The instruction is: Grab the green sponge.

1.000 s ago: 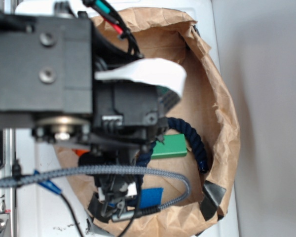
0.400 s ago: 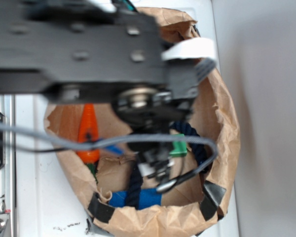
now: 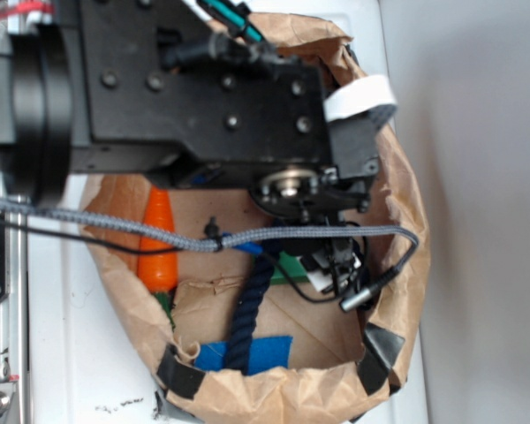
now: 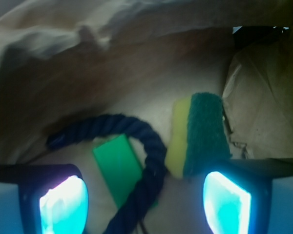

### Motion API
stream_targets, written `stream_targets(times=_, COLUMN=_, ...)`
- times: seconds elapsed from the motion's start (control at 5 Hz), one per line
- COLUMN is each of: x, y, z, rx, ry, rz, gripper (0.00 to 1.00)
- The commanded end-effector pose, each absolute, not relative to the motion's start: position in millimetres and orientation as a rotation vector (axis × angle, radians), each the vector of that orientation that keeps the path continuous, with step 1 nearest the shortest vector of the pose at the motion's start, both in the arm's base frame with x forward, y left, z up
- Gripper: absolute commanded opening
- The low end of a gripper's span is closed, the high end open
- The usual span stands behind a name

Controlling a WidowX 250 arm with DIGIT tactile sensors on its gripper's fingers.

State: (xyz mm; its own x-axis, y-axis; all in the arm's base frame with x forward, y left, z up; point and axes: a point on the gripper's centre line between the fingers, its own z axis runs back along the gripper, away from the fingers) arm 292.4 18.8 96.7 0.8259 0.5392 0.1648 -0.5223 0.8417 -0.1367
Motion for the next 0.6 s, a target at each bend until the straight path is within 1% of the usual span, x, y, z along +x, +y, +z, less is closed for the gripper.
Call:
stream_targets(times=0.0, x=286, y=42, z=100, rx=-0.045, ry=-0.246, rz=0.538, gripper=1.0)
stream_targets(times=0.2, x=284, y=44, z=92, rx=-0.042, ry=-0.217, rz=0.486, gripper=1.0)
stream_targets(times=0.4, x=279, y=48, z=87, rx=-0.033, ry=-0.229, rz=0.488, gripper=1.0)
